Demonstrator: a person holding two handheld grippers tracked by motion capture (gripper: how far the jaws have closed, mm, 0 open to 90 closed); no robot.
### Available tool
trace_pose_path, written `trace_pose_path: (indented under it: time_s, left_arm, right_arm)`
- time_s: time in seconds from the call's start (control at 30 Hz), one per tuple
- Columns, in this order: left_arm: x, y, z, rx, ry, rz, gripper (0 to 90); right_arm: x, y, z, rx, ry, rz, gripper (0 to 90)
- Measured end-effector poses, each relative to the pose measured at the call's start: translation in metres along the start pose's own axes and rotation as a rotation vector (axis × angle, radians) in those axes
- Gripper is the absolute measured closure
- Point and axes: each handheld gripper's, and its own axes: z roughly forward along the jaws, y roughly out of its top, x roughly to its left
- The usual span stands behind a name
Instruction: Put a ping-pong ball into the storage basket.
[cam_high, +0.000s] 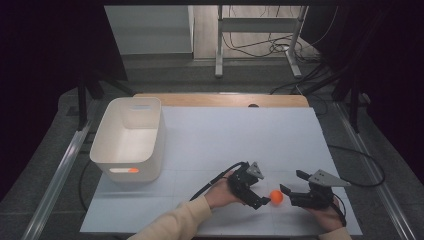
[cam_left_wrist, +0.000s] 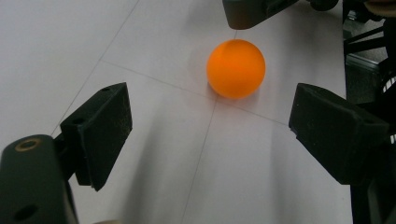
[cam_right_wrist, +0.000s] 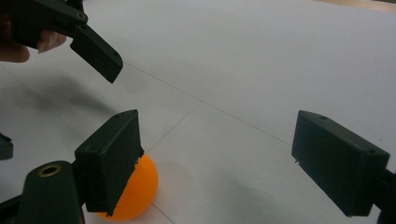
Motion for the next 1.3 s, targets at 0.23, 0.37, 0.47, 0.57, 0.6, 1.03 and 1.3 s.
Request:
trace_pose_path:
  time_s: [0.23,0.37,0.47,0.57,0.6,1.03,1.3]
  left_arm:
    - [0.002,0.005,0.008,0.019,-0.009,-0.002,14.0]
    - [-0.001,0.009,0.013,0.02,-0.023,0.012,14.0]
    - [-0.003,0.012,0.019,0.024,-0.033,0.02,13.4]
    - [-0.003,0.013,0.023,0.029,-0.039,0.025,13.4]
    - [-0.003,0.014,0.024,0.033,-0.038,0.028,13.4]
    - [-0.007,0.021,0.036,0.058,-0.049,0.033,14.1]
    - [-0.005,0.024,0.045,0.074,-0.062,0.037,19.5]
  right_arm:
    - [-0.001,0.0,-0.001,-0.002,0.0,0.004,16.3]
    - [-0.001,0.0,-0.001,-0.005,0.003,0.004,16.3]
    - [-0.001,0.0,-0.001,-0.006,0.002,0.006,16.3]
    - [-0.001,0.0,-0.001,-0.006,0.002,0.006,16.3]
    - [-0.001,0.0,-0.001,-0.006,0.002,0.006,16.3]
    - [-0.001,0.0,-0.001,-0.006,0.0,0.007,16.3]
    - [-0.001,0.0,-0.001,-0.005,0.001,0.007,16.3]
